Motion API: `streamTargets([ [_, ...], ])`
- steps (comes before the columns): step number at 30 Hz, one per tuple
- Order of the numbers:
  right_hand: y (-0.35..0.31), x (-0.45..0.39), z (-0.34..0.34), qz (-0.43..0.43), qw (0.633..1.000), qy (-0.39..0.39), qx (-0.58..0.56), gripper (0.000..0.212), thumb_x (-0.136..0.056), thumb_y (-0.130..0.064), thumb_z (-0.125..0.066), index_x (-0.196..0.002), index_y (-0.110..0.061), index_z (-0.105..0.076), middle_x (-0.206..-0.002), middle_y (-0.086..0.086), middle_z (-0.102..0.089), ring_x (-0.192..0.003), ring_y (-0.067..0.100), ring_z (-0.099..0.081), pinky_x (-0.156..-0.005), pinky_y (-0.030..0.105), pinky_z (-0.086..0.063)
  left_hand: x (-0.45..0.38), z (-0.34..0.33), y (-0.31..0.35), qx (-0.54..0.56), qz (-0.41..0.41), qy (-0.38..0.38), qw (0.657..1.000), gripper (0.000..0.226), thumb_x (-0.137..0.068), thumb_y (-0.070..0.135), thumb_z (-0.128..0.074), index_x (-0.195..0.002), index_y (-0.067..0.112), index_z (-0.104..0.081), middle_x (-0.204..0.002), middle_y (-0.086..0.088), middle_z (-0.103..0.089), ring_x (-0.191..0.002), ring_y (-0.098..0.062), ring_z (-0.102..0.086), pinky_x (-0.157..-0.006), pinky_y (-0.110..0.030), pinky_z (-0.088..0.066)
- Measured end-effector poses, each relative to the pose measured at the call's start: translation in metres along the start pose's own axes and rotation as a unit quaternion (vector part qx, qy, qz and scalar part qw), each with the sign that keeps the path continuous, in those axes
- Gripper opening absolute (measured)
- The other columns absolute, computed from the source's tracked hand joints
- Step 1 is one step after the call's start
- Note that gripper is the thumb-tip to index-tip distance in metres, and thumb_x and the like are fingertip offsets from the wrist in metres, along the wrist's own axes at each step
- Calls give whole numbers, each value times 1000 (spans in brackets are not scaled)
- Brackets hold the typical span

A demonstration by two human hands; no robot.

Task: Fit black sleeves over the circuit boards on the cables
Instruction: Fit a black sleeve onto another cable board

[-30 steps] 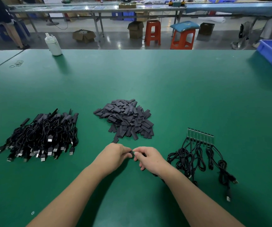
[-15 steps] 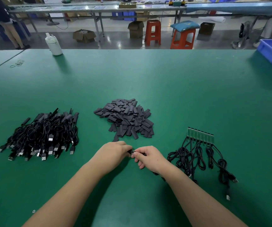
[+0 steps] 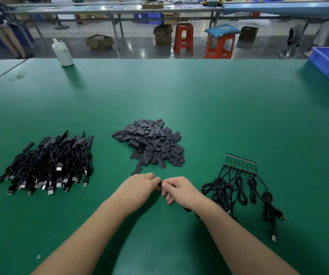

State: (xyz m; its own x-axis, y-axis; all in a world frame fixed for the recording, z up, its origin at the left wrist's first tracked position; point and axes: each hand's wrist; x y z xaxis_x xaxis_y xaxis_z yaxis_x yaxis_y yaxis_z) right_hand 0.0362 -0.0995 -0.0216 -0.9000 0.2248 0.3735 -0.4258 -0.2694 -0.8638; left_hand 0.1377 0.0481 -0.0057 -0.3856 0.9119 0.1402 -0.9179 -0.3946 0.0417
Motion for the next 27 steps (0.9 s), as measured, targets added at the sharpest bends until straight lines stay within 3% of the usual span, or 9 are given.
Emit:
streamTargets([
  [3,0,0,-1,5,1000,-4,2,34,-104,-21,-49,-74,-28,-64,-61,-12,-64,-59,8,-62,-66,21,-51,0,-6,-1,-6,-5,10,1000,35,-94,10,-44,-127,21,-51,-113,-1,-53,-99,-24,-59,-82,-37,-49],
  [6,-1,-2,-3,0,999,13,-32,24,-102,-18,-52,-85,-18,-69,-71,-5,-66,-59,10,-61,-66,24,-55,2,-16,-2,100,14,99,990,57,-92,6,-49,-146,22,-39,-142,-2,-44,-114,-24,-56,-91,-38,-50],
  [10,-5,-3,-3,-19,975,64,-212,17,-99,-12,-57,-102,-6,-72,-84,5,-68,-66,13,-63,-69,27,-58,4,-21,9,386,218,239,864,43,-96,14,-56,-138,22,-49,-127,3,-60,-103,-13,-64,-98,-34,-48],
  [12,-8,-3,-1,-22,921,91,-377,18,-100,-12,-56,-106,-3,-70,-91,9,-71,-77,17,-68,-78,31,-59,5,-22,19,484,268,200,808,24,-95,22,-60,-119,23,-62,-105,6,-71,-92,-11,-68,-94,-40,-52],
  [15,-21,-5,0,-6,795,102,-598,20,-101,-9,-52,-108,3,-66,-90,13,-72,-87,22,-70,-84,33,-59,7,-18,36,520,231,125,813,10,-95,30,-61,-97,25,-71,-85,8,-73,-73,-8,-65,-83,-34,-55],
  [18,-36,-7,-7,9,762,113,-638,19,-102,-8,-48,-105,0,-65,-95,13,-69,-96,22,-67,-96,31,-52,6,-10,47,613,202,103,757,12,-97,20,-61,-89,16,-70,-72,-4,-72,-58,-18,-63,-65,-35,-54],
  [21,-45,-6,-5,12,842,115,-527,23,-104,-13,-47,-114,-4,-66,-116,8,-70,-116,19,-63,-108,33,-44,5,-4,43,614,250,130,737,9,-93,15,-65,-87,12,-70,-69,-6,-72,-61,-17,-66,-73,-42,-59],
  [24,-41,-4,16,34,973,179,-138,32,-103,-26,-51,-132,-16,-62,-133,-3,-63,-123,10,-55,-109,29,-39,9,2,10,469,323,197,798,10,-88,28,-70,-81,22,-73,-71,7,-73,-64,-12,-68,-66,-27,-56],
  [27,-29,1,52,89,937,283,183,29,-101,-24,-51,-125,-18,-67,-125,-1,-67,-122,17,-54,-108,34,-41,23,9,-45,300,389,225,841,12,-90,33,-65,-87,24,-73,-72,10,-67,-49,-9,-64,-46,-19,-46],
])
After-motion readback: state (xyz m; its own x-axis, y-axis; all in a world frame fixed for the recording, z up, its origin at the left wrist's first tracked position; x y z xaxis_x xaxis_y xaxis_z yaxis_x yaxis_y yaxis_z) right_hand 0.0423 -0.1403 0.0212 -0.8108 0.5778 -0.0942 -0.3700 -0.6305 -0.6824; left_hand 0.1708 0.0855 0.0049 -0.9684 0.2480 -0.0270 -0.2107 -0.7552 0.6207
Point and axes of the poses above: each hand's wrist, its own x-axis away from the middle knuckle, its own z-axis out of the back of the hand, y = z × x
